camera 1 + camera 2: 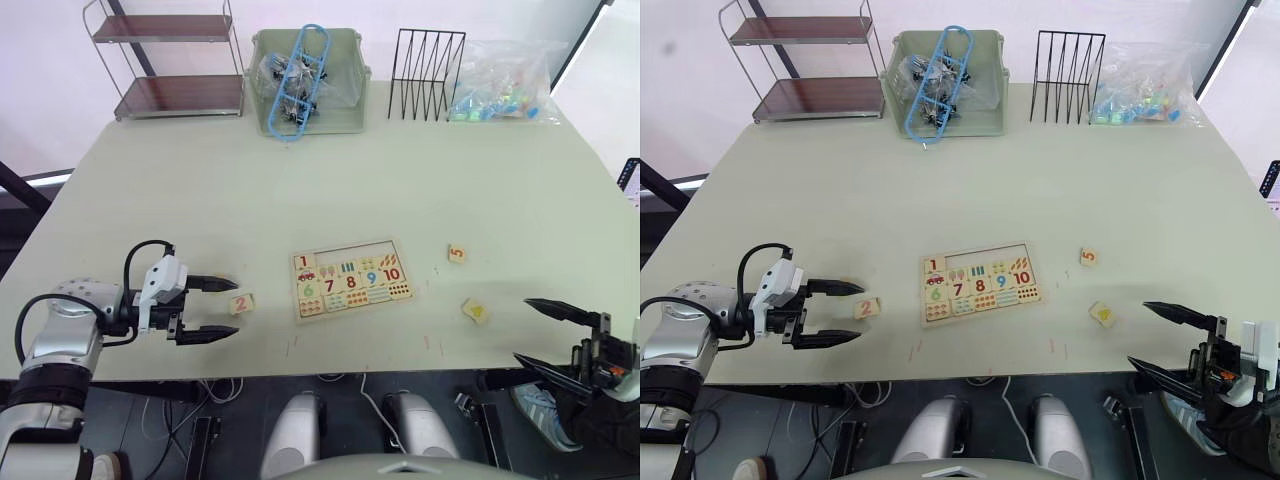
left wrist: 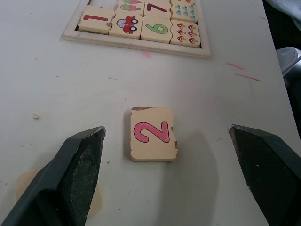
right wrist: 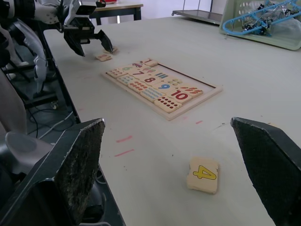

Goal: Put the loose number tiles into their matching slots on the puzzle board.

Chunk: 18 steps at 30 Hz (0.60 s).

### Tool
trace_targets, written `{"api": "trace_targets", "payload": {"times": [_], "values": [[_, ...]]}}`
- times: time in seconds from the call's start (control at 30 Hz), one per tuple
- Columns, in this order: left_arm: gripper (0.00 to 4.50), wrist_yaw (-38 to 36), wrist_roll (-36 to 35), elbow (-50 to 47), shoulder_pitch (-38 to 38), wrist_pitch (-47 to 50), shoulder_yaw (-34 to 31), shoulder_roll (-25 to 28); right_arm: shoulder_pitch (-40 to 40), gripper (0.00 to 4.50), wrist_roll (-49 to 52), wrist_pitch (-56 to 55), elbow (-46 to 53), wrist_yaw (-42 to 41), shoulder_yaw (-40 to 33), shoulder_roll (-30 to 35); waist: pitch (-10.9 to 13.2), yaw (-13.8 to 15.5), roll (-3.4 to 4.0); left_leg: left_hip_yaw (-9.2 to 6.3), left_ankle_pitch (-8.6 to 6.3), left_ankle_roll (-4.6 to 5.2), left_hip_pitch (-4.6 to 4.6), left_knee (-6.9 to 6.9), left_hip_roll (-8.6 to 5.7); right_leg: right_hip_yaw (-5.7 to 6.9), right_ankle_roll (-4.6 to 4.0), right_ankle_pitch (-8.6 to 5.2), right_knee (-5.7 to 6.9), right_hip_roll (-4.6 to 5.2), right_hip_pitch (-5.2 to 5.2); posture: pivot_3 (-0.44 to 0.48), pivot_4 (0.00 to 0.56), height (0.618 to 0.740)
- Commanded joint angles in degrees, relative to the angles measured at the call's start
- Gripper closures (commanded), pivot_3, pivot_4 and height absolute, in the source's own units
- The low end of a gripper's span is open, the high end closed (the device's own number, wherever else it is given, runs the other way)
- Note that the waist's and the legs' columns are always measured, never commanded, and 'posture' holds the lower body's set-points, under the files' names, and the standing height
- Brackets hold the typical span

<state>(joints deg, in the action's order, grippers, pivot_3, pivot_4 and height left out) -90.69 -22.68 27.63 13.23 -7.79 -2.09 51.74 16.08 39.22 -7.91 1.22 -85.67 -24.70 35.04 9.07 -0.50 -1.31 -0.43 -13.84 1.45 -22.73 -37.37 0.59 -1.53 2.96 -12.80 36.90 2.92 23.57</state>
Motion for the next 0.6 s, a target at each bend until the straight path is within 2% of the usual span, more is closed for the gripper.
{"api": "trace_targets", "payload": {"times": [0.03,0.13,0.23,0.6], "values": [[0.06,-1.81,0.05,-0.02,0.32,-0.49,-0.33,0.35,-0.51,0.00,0.30,-1.06,1.19,0.61,-0.34,-0.03,0.00,0.00,0.00,0.00,0.00,0.00,0.00,0.00,0.00,0.00,0.00,0.00,0.00,0.00,0.00,0.000,0.150,0.740],[0.06,-1.81,-0.07,-0.70,0.15,-0.09,-0.15,0.49,-0.50,0.00,0.13,-0.98,1.82,1.28,0.02,-0.19,0.00,0.01,0.00,0.00,0.00,0.00,0.00,0.00,0.00,0.00,0.00,0.00,0.00,0.00,0.00,0.000,0.150,0.740],[0.84,-1.23,0.42,-1.06,0.45,-0.41,-0.38,0.04,-0.61,0.00,0.11,-0.42,2.87,2.28,0.40,-0.17,0.00,-0.01,0.00,0.00,0.00,0.00,0.00,0.00,0.00,0.00,0.00,0.00,0.00,0.00,0.00,0.000,0.150,0.740],[0.84,0.22,2.14,-1.30,0.42,-0.80,-0.35,-0.63,-0.09,0.00,0.51,0.52,5.13,4.18,0.73,0.39,0.00,0.00,0.00,0.00,0.00,0.00,-0.01,0.00,0.00,0.00,0.00,0.00,0.00,0.00,0.00,0.000,0.150,0.740]]}}
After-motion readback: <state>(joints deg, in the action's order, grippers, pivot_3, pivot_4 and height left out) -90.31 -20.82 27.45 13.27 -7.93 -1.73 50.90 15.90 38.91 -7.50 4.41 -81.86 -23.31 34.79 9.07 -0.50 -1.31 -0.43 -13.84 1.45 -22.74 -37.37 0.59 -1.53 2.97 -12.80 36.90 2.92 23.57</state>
